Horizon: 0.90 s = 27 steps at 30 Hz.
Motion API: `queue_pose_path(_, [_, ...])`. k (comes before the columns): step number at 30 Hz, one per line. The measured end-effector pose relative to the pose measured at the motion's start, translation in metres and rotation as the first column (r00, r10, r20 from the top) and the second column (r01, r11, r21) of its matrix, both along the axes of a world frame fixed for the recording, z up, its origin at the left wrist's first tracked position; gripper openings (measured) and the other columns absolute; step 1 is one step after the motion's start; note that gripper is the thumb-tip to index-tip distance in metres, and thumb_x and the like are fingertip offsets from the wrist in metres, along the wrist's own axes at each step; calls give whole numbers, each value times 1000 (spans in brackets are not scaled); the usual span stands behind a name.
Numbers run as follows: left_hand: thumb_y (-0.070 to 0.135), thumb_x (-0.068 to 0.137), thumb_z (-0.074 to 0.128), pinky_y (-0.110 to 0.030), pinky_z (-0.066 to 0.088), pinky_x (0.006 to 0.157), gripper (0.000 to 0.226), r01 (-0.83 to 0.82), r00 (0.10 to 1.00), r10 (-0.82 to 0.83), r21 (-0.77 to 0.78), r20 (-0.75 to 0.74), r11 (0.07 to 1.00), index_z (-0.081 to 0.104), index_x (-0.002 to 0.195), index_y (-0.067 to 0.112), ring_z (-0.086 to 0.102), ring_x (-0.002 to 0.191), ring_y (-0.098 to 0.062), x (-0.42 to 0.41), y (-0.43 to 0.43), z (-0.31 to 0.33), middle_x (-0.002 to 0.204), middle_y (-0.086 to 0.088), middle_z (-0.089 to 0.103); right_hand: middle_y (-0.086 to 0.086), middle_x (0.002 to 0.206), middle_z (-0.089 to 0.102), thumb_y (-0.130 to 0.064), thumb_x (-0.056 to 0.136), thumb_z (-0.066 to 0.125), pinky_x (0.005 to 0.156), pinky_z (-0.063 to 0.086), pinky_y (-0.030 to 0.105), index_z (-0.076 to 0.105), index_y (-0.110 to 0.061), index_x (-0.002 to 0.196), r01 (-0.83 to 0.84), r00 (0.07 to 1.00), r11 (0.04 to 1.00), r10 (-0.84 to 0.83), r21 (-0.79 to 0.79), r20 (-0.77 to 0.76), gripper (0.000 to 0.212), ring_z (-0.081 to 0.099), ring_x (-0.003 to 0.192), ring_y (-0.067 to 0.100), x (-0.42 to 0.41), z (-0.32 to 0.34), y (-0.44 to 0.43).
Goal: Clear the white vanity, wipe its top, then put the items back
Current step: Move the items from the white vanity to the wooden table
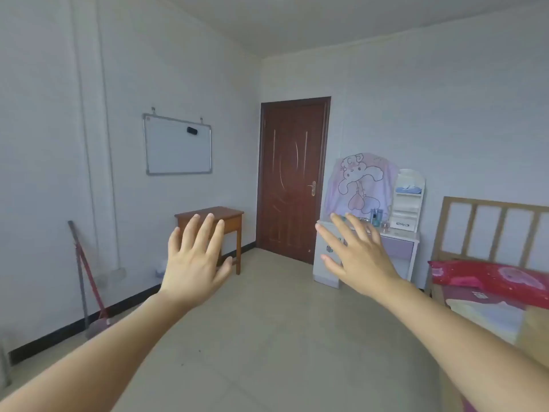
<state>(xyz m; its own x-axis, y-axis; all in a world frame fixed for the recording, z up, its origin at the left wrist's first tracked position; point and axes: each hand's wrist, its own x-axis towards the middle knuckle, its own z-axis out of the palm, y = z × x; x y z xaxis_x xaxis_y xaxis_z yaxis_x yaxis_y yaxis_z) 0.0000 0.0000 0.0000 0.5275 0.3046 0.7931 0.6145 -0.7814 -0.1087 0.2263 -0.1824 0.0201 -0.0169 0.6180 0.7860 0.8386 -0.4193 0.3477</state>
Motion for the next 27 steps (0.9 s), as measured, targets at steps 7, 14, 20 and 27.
queue_pose_path(7, [39,80,34,-64,38,88,61,-82,996,82,-4,-19,997,50,122,-2,47,116,-44,4,62,6,124,-26,53,18,116,62,-36,78,35,72,49,57,57,-17,119,8,998,1000,-8,-3,62,50,61,102,40,18,9,52])
queue_pose_path(14, [40,81,31,-64,35,91,64,-16,991,11,34,131,999,47,126,-4,44,119,-49,30,134,54,129,-29,49,22,116,61,-33,78,35,72,48,58,62,-11,116,41,994,999,-43,25,102,51,60,103,42,33,80,133])
queue_pose_path(20, [40,82,29,-62,35,92,65,67,993,-68,20,94,998,45,128,-3,42,121,-47,73,186,58,131,-28,47,24,116,60,-33,78,36,73,48,60,62,-8,115,75,995,997,-76,7,72,52,59,103,43,62,71,187])
queue_pose_path(27, [41,82,31,-59,41,88,62,138,990,-138,16,-19,990,50,124,-1,48,116,-45,164,236,38,127,-25,52,21,115,62,-35,77,36,74,48,58,64,-11,112,155,982,986,-148,-59,114,51,61,100,41,131,54,219])
